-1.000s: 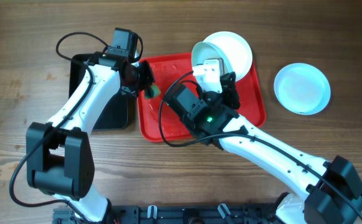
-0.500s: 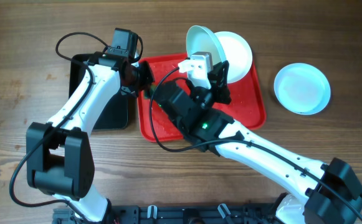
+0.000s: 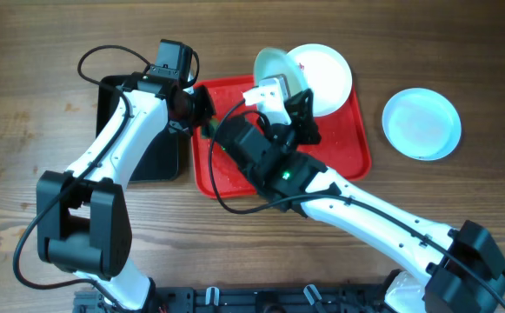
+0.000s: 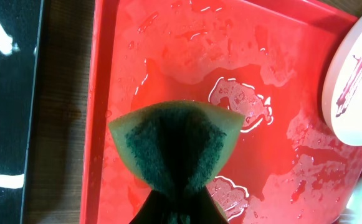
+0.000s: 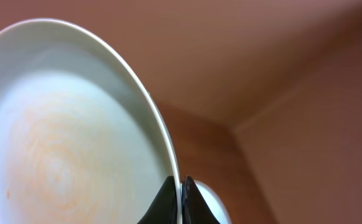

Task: Clean dirty plates on tray and stack at the side
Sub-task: 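Carry the plate right and stack it on the cleaned plate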

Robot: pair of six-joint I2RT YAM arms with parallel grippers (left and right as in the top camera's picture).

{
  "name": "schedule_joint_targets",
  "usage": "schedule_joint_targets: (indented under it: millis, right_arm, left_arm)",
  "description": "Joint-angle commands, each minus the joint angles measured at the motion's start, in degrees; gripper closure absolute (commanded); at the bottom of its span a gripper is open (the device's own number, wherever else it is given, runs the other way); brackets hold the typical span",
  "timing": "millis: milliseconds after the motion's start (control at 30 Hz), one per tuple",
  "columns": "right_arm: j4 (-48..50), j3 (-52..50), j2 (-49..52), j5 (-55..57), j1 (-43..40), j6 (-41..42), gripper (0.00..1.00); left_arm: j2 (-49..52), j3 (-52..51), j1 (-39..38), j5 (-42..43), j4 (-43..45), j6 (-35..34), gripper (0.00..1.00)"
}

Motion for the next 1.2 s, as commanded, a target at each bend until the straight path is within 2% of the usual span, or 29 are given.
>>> schedule_joint_targets:
  millis: [0,100,433,567,733,900,1000,1167]
  right_arm:
    - [-7.0,0.3,-1.6,-19.7,-3.0,11.9,0.96]
    - [-12.7,0.3,-1.6,-30.9,-7.6,17.8,0.96]
    - [-15.2,0.3,-1.6,-67.4,-24.7,14.5,0.96]
    - [-15.2,0.3,-1.6,-75.7,-32.3,14.6,0.96]
    - [-15.6,0.3,-1.6,-82.3,-43.8,14.6,0.95]
    - [-15.6,0.3,-1.6,-82.9,-55.6,15.0,0.96]
    - [-15.3,0.3,-1.6,-79.7,-63.8,15.7,0.96]
    - [-14.5,0.2,-0.5,-74.5,-72.2,19.7,0.96]
  left_arm:
    - [-0.6,0.8,0.0,-0.1,-0.3,0.9,0.96]
    - [-0.6,0.8,0.0,-0.2,-0.5,0.9,0.96]
    - [-0.6,0.8,0.0,-0.1,-0.5,0.9,0.96]
    - [-0.6,0.8,0.0,-0.1,-0.7,0.9,0.96]
    - [-0.6,0.8,0.0,-0.2,-0.7,0.9,0.96]
    - [-0.6,0.8,0.0,-0.2,-0.7,0.9,0.96]
    - [-0.6,0.8,0.0,-0.2,-0.7,0.9,0.96]
    - [-0.6,0.8,0.0,-0.2,-0.7,0.9,0.96]
